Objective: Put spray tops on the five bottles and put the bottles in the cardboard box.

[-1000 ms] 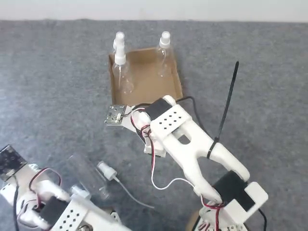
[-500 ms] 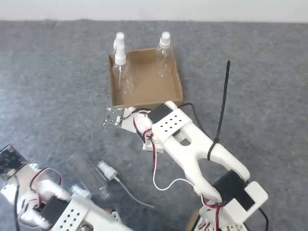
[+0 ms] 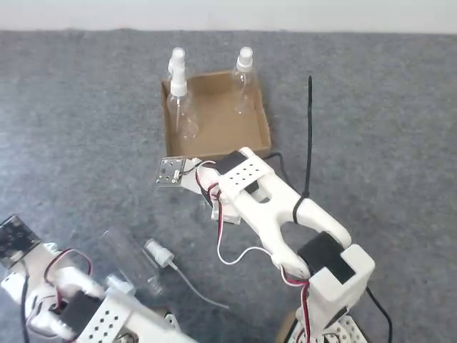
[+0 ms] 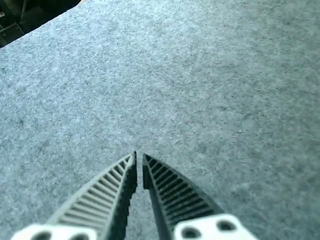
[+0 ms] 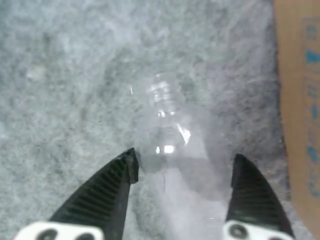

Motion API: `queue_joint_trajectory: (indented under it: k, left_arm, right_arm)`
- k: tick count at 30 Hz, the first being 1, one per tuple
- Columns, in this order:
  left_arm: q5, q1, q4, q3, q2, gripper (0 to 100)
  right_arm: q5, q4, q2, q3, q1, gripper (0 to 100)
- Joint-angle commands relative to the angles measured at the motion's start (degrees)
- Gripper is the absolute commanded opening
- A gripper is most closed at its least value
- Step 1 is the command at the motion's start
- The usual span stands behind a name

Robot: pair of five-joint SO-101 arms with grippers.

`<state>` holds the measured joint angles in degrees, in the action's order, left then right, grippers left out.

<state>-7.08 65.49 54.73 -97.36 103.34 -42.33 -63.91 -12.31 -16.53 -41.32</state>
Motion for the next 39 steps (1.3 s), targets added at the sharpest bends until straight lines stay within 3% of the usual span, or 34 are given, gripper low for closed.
queue_joint_trajectory:
  k: [1,12,18,39]
  left_arm:
    - [0.44,-0.26,0.53,0.84,0.88,1]
    - [0.44,-0.26,0.53,0.84,0.88,1]
    - [0.44,-0.26,0.53,0.84,0.88,1]
    - [0.44,-0.26,0.53,0.84,0.88,1]
  right_arm:
    - [-0.26,-1.89,0.92,2.90,0.40,17.3]
    - [-0.18,-6.99,1.01,4.48,-1.36,11.5]
    - [6.59,-16.40,0.48,10.81,-2.86,11.9]
    - [7.47,-17.36,0.48,11.25,-5.32,12.2]
